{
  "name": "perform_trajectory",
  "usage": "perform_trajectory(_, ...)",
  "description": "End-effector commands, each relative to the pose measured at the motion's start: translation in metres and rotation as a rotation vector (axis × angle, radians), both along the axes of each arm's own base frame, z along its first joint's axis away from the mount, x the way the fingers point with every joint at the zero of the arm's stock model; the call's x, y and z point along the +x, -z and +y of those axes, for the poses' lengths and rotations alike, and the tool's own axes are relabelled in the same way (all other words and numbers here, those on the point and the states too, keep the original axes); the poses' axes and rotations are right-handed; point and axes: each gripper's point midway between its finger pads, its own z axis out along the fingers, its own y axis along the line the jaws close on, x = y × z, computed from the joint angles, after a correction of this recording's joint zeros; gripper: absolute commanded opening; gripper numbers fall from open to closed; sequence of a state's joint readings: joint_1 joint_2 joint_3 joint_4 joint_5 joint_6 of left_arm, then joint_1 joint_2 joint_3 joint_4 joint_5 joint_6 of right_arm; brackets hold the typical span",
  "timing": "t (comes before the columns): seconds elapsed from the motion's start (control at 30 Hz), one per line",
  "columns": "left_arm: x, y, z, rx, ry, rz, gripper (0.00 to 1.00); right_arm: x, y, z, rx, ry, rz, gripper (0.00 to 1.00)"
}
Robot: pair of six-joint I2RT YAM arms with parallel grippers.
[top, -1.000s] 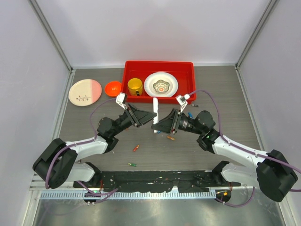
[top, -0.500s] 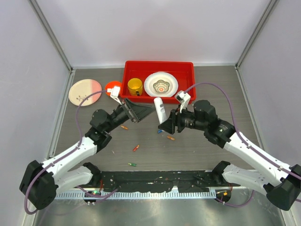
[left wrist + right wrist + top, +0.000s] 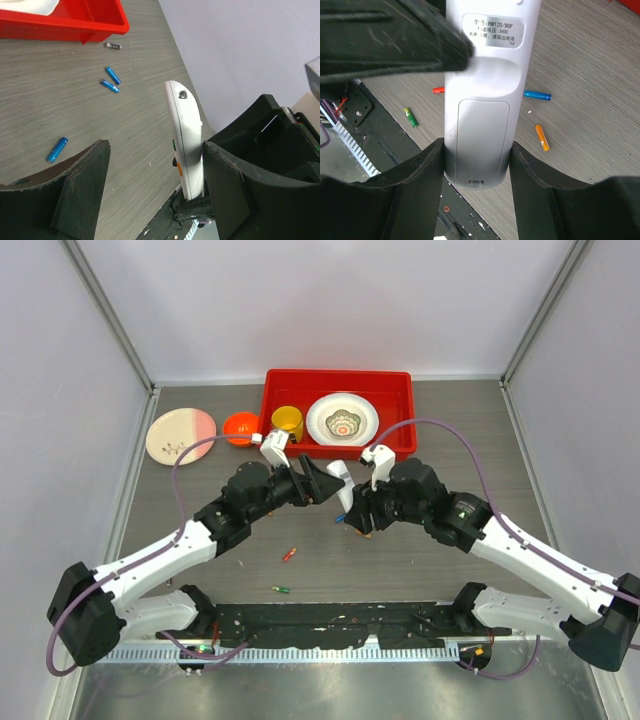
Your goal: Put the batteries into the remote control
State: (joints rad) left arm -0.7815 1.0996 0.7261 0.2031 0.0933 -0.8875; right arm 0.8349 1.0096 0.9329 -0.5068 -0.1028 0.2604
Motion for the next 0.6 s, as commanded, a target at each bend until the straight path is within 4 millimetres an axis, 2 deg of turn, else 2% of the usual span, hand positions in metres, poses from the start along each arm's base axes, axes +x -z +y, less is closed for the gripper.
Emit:
perform_trajectory(0.0, 0.004, -0.016, -0.007, -0.015, -0.010, -0.041, 0.76, 0.007, -0.021, 0.009, 0.005, 0.014, -0.069, 0.01)
perform_trajectory(0.23, 0.003, -0.029, -0.019, -0.068, 0.022, -0.059, 0.69, 0.006, -0.021, 0.016, -0.003, 0.011, -0.071, 0.01)
perform_trajectory(0.4, 0.000, -0.023, -0.025, -0.072, 0.051, -0.047, 0.54, 0.006, -0.019, 0.017, -0.004, 0.009, -0.071, 0.01)
perform_trajectory(0.57, 0.000, -0.020, -0.028, -0.090, 0.062, -0.041, 0.50, 0.005, -0.018, 0.017, -0.011, 0.004, -0.069, 0.01)
